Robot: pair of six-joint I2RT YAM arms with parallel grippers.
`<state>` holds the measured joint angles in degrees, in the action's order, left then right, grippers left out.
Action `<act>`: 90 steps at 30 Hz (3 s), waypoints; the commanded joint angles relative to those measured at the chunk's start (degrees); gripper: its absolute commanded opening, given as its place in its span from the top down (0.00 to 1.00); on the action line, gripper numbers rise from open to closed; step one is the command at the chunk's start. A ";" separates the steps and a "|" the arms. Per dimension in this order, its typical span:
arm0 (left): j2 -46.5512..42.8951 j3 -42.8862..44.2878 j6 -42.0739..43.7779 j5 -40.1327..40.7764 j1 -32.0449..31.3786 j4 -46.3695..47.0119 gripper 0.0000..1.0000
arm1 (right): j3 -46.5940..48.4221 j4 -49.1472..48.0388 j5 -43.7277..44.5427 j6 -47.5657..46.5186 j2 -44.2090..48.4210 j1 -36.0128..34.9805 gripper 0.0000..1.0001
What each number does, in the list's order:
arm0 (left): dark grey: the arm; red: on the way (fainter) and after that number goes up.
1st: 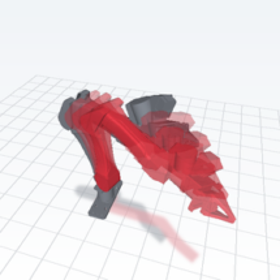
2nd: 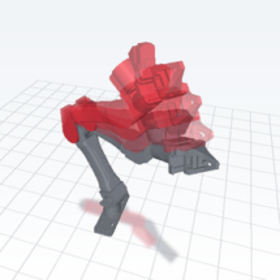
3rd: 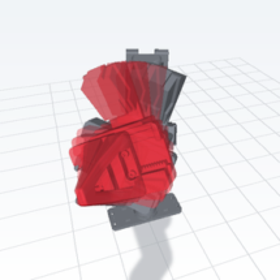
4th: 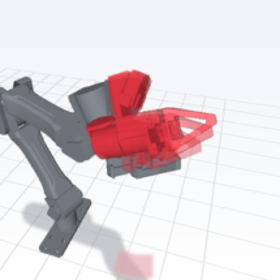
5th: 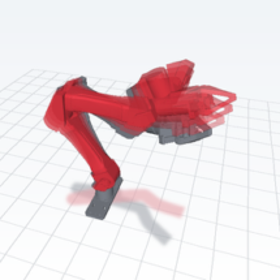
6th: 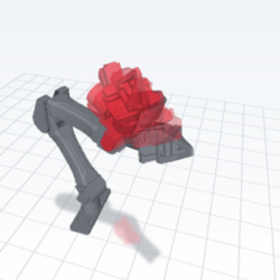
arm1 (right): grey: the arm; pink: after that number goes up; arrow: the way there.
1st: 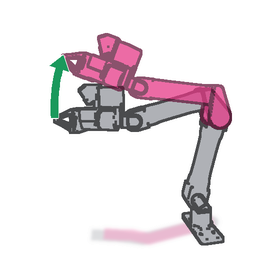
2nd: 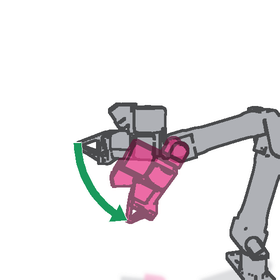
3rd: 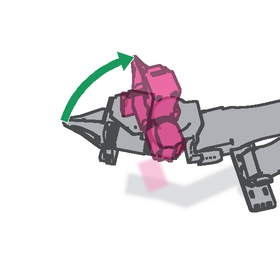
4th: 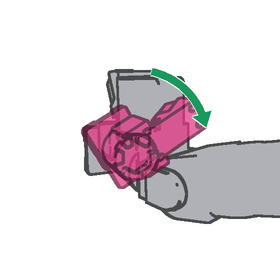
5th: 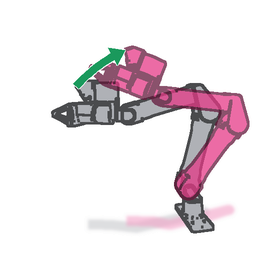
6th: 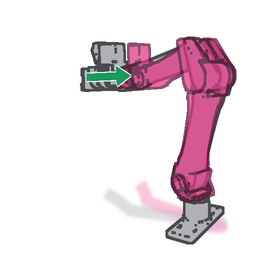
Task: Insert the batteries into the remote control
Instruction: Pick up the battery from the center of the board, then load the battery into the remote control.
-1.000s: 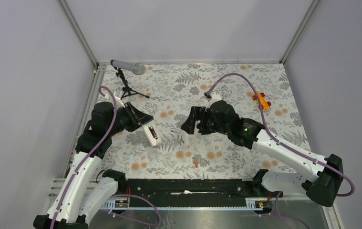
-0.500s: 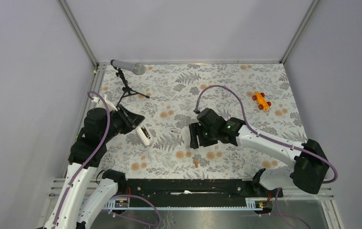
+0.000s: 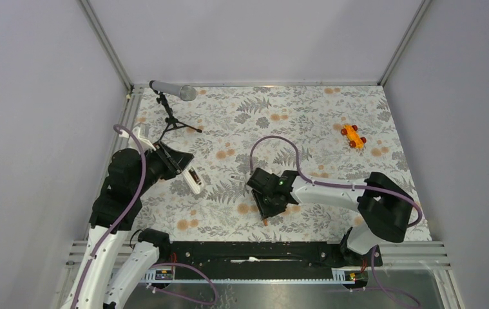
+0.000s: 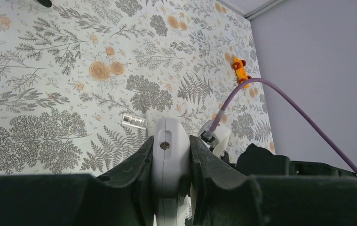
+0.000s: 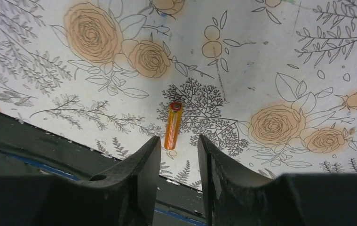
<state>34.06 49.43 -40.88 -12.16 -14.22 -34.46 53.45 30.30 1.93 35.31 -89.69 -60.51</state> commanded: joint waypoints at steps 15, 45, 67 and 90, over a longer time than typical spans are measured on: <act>1.35 1.72 2.08 0.24 0.33 6.07 1.00 | 0.52 -0.57 -1.76 -1.50 -5.40 -1.50 0.65; -0.52 -0.87 4.44 -0.83 0.33 10.74 1.00 | 5.17 7.45 15.17 2.39 -4.93 -3.65 0.86; 5.99 -9.96 -11.19 -37.02 0.29 57.03 1.00 | 5.87 -1.24 12.87 0.01 26.42 5.18 0.84; 7.41 -19.93 -25.03 -30.45 -1.48 54.94 1.00 | 18.61 -7.93 -16.42 0.81 25.33 5.32 0.83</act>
<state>40.77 30.61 -63.55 -45.21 -14.57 18.98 66.48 20.73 -10.85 34.74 -61.98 -55.37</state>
